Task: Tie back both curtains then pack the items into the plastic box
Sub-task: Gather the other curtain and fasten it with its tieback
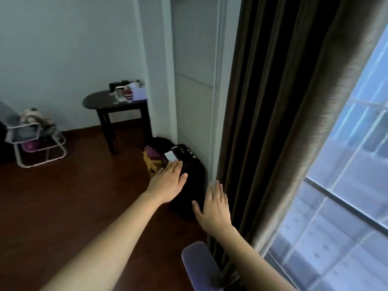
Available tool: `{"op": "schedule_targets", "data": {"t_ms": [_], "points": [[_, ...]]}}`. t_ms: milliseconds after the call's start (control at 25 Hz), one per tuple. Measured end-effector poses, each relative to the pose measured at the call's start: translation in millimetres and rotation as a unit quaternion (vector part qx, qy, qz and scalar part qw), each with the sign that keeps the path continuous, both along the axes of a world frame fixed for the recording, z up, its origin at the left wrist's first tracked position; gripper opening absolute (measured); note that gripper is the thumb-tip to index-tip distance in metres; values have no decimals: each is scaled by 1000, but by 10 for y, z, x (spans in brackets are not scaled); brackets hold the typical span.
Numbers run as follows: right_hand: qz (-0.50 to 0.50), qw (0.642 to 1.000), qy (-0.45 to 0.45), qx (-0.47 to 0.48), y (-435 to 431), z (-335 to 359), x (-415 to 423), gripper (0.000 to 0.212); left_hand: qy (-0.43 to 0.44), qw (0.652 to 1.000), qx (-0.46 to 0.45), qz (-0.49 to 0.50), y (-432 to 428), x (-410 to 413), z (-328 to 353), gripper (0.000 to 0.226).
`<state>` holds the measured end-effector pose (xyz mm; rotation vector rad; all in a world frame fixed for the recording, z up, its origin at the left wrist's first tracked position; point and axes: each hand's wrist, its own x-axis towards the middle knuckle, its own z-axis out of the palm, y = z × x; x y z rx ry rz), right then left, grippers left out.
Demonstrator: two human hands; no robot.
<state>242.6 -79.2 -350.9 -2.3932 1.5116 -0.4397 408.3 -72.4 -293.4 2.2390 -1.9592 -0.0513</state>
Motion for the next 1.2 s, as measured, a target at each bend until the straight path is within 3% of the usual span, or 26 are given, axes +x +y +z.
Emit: {"op": "schedule_targets", "data": {"t_ms": [240,440,600,960,1200], "points": [[-132,991,-12,13,-257,71,557,80,21,992,-17,-127,-624,482,114,58],[-186,982,-17,-37,-738,320,571,84,56,973,-53,-216,-1347,340,331,54],[-211,974,-23,-82,-1321,710,446,74,124,954,-81,-261,-1941,176,597,51],[-239,951,-73,-180,-2145,1268,325,66,272,858,-204,-384,-2956,-232,1221,48],[-329,929,-104,-134,-2299,1128,317,72,287,815,-145,-481,-3425,-321,1060,59]]}}
